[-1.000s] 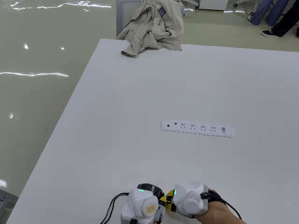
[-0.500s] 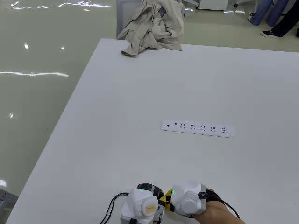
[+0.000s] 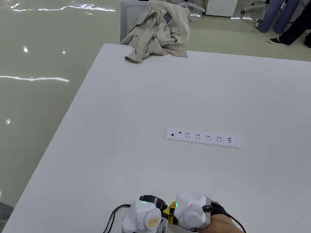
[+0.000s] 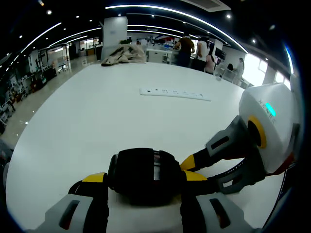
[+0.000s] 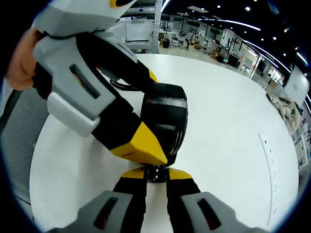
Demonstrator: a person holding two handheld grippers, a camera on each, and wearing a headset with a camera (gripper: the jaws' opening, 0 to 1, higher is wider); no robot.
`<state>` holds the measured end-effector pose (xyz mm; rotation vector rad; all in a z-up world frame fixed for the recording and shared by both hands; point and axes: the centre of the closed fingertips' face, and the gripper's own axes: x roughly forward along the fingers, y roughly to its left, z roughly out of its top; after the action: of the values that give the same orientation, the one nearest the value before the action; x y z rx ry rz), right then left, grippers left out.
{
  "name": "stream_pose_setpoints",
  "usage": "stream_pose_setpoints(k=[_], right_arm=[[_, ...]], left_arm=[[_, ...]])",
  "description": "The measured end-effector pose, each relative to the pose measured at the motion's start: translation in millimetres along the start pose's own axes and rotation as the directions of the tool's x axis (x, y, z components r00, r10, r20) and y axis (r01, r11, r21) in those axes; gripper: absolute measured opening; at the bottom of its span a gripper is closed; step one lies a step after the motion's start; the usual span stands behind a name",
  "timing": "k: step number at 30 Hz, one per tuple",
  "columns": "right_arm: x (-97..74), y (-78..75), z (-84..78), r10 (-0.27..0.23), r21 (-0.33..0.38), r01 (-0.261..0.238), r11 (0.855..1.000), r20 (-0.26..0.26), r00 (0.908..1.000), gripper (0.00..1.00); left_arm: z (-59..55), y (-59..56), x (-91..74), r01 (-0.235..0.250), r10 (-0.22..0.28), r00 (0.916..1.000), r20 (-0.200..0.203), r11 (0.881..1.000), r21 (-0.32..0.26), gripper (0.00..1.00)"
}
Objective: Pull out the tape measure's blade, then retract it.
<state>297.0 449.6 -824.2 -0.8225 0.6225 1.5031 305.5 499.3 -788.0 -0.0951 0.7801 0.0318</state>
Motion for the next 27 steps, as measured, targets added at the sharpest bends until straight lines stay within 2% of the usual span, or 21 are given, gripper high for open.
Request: stream_pose_setpoints(k=[6,16,23,27], right_arm=[[0.0,-0.1,-0.2,-0.002,-0.008,0.002,1.0,-0.003,1.0,0.16],[0.2,-0.7,-0.2,-0.009,-0.006,0.009,1.0,-0.01,0.9999,0.16],[-0.9,-1.3,-0.8,-0.017,0.023,0.017,1.0,-0.008,0.9998,0.18],[-2.2,-3.1,-4.1,-0.029,0.053,0.029,0.998,-0.007,0.9996,0.22]], left_arm=[[-0.1,0.3,-0.6,-0.005,0.005,1.0,-0.007,1.0,-0.002,0.58],[1.4,1.3,-2.9,-0.001,0.001,1.0,0.008,1.0,0.0,0.59],[1.1,0.8,-3.2,0.0,0.0,1.0,0.01,1.0,0.013,0.59],[1.3,0.9,-4.0,0.004,-0.004,0.9999,0.013,1.0,0.011,0.59]])
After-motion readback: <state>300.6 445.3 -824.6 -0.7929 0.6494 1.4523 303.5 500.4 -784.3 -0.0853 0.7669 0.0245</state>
